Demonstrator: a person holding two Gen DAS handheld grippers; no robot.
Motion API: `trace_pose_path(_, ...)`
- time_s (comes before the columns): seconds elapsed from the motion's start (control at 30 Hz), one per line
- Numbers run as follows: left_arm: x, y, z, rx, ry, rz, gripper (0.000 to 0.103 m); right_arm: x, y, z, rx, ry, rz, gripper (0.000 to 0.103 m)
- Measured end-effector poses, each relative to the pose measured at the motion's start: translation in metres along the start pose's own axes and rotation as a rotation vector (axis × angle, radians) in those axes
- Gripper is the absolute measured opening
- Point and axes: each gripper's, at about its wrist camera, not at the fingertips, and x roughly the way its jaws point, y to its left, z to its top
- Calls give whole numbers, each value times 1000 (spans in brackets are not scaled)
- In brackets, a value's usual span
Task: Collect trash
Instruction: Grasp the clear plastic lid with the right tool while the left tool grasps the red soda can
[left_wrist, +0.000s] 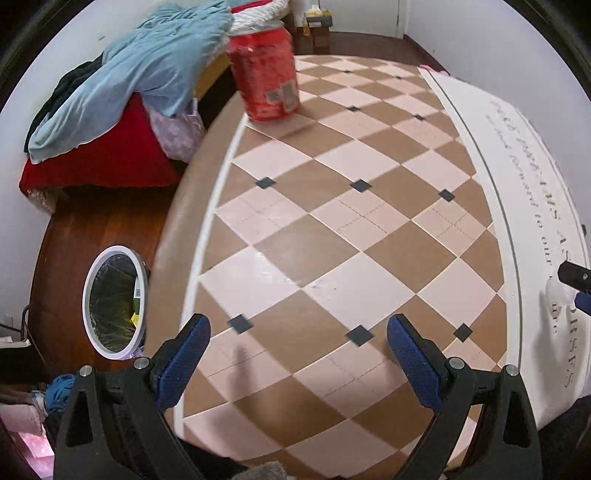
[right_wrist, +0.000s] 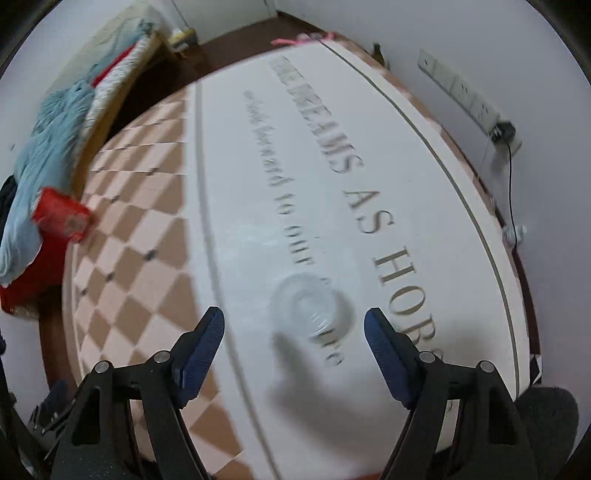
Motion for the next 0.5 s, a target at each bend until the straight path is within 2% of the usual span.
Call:
trace_pose_path(0.13,10,-1,1,4,19,13,98,22,1,7,-15,21,11,78)
trace_pose_path(0.2,16,2,3,-4,27,21,98,34,6,6,-36,35,-10,60)
trace_pose_path(0.27,18,8,7,-19,27,22,98,34,14,4,-70,-1,-28,44)
trace_pose_path(0.4,17,19,25,-42,2,25,98,33,27,8,-92,-19,-14,44)
trace_pose_path(0.5,15,32,55,-86,-32,26,98,30,43,18,-117,-24,14,44)
